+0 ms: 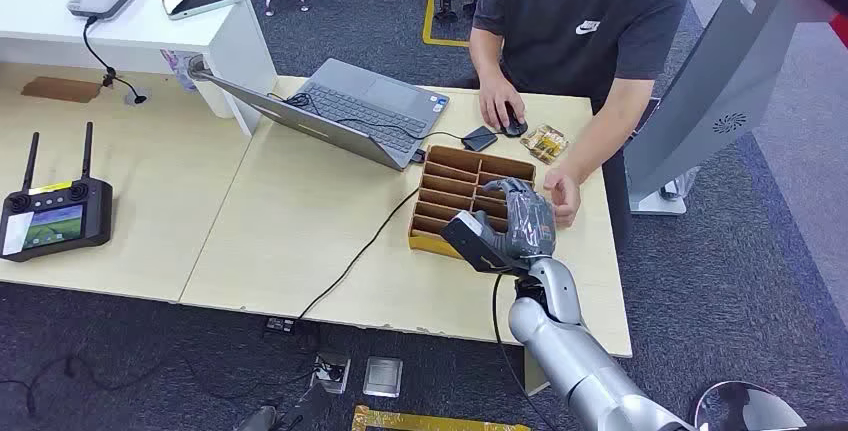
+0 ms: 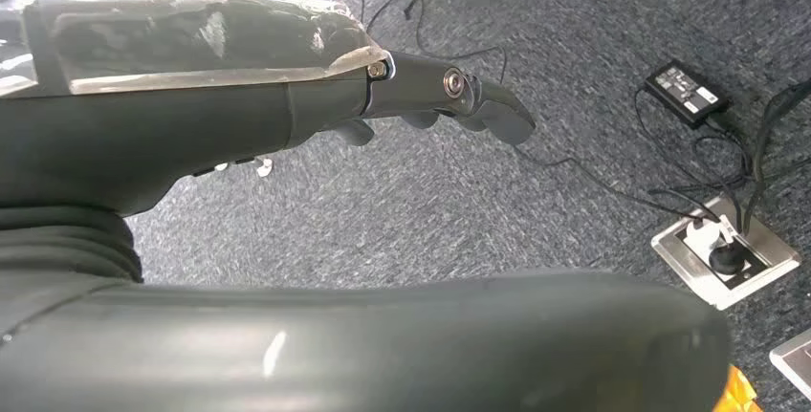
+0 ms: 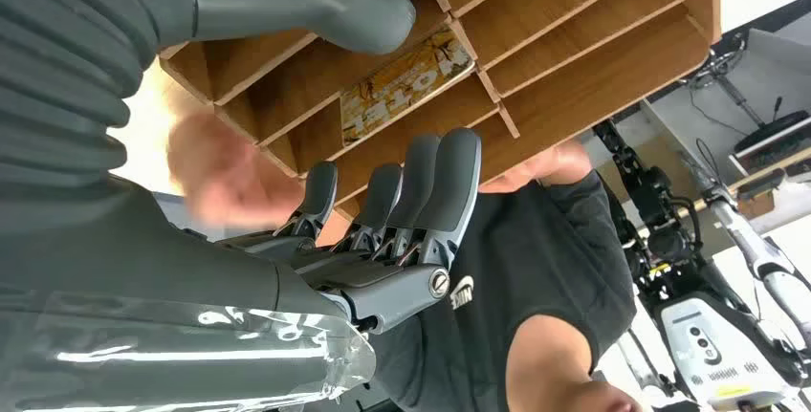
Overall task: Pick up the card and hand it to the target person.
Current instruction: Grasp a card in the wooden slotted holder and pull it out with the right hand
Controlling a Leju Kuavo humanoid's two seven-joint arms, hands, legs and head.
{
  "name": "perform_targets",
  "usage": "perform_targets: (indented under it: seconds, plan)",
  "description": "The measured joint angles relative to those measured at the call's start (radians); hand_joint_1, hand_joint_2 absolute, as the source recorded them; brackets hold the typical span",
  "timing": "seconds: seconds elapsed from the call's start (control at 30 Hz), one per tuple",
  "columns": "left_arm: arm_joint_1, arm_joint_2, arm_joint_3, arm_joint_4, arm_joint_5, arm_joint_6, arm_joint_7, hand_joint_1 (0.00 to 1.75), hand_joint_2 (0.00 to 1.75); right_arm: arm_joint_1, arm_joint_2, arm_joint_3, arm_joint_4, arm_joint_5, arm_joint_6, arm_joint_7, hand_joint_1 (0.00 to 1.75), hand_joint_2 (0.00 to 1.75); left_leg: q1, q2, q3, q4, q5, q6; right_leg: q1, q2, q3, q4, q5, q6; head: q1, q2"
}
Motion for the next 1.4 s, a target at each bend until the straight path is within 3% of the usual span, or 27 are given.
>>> perform_targets:
  seconds: [0.4, 0.77, 1.17, 1.4]
  plan:
    - [0.0, 0.0, 0.0, 0.0, 0.0, 0.0, 0.0, 0.0, 0.0, -0.012, -0.001, 0.002, 0.019, 0.014, -0.002, 0.004, 0.68, 1.75, 0.0, 0.0, 0.0, 0.0, 0.0, 0.0, 0.0, 0.0, 0.0, 0.0, 0.0, 0.0, 0.0, 0.0]
    - [0.0, 0.0, 0.0, 0.0, 0.0, -0.001, 0.0, 0.0, 0.0, -0.032, -0.004, 0.003, 0.042, 0.029, 0.001, 0.027, 0.78, 1.75, 0.0, 0.0, 0.0, 0.0, 0.0, 0.0, 0.0, 0.0, 0.0, 0.0, 0.0, 0.0, 0.0, 0.0]
    - [-0.001, -0.002, 0.0, 0.0, -0.004, -0.012, -0.005, 0.0, 0.0, -0.053, -0.007, 0.003, 0.086, 0.055, 0.018, 0.051, 1.07, 1.75, 0.0, 0.0, 0.0, 0.0, 0.0, 0.0, 0.0, 0.0, 0.0, 0.0, 0.0, 0.0, 0.0, 0.0]
    - [-0.001, -0.003, 0.0, 0.0, -0.004, -0.014, -0.012, 0.0, 0.0, -0.064, -0.006, 0.007, 0.112, 0.082, 0.035, 0.057, 1.55, 1.75, 0.0, 0.0, 0.0, 0.0, 0.0, 0.0, 0.0, 0.0, 0.0, 0.0, 0.0, 0.0, 0.0, 0.0]
